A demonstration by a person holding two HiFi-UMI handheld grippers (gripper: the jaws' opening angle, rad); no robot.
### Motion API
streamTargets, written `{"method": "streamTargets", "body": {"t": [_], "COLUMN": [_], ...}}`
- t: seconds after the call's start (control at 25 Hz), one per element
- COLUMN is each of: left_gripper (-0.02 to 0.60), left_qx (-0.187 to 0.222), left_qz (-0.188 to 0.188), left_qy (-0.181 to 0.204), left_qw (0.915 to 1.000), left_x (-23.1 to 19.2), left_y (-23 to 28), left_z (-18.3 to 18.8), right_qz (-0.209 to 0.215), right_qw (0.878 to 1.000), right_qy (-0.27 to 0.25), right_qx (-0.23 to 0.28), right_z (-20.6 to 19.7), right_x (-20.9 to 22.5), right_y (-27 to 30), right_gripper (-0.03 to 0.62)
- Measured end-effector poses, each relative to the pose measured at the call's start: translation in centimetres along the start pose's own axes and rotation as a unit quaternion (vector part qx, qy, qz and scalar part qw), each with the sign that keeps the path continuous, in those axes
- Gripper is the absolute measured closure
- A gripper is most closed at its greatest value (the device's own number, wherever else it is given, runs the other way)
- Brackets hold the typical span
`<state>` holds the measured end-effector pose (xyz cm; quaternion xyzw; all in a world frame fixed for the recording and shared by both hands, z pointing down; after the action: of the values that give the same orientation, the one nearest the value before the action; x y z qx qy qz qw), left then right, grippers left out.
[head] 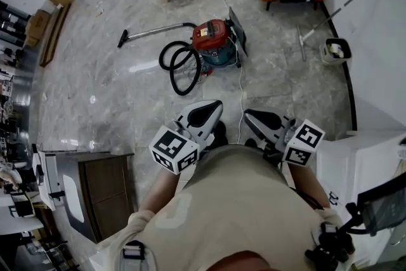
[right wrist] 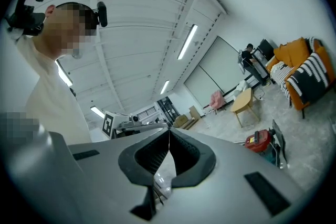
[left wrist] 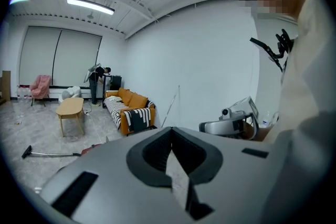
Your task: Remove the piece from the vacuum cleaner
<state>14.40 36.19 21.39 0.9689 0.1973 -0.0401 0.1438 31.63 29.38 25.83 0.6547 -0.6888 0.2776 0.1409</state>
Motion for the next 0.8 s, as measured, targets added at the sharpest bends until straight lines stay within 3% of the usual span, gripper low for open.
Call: {"method": "streamTargets", "body": {"t": [0.28,0.48,0.8], "left_gripper": [0.578,0.578,0.578], "left_qx": [0.024,0.043,0.062], "left_qz": [0.001,0.018,0.036], "left_qy": [-0.018,-0.043,-0.068], "left_qw": [0.9996,0.9980,0.9951], "left_x": [-3.5,-7.6,-15.6], "left_y": [-0.5,-2.5,-5.4], "left_z": [-0.2,-0.7,-1.0], "right_qz": [-0.033,-0.031,-0.031], "right_qw": [0.998,0.994,0.964], "right_qy": [-0.025,-0.055,-0.170], "right_qx": [-0.038,-0.093,-0.200], "right_z": [0.1,-0.4,-2.0], "right_x": [0.8,1.1,0.0], "right_y": [2.6,7.4,16.6], "right_gripper": [0.591,0.591,0.592]}}
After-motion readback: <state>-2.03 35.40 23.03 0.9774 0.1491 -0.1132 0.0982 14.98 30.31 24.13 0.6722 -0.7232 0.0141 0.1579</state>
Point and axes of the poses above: the fingertips, and each gripper's own axes: y forward along the fingers, x to its right, z out of its top, the point moved 8 cm from there along -y, backward along the fingers, and after that the axes turned 5 degrees about x, right-handed, at the moved point
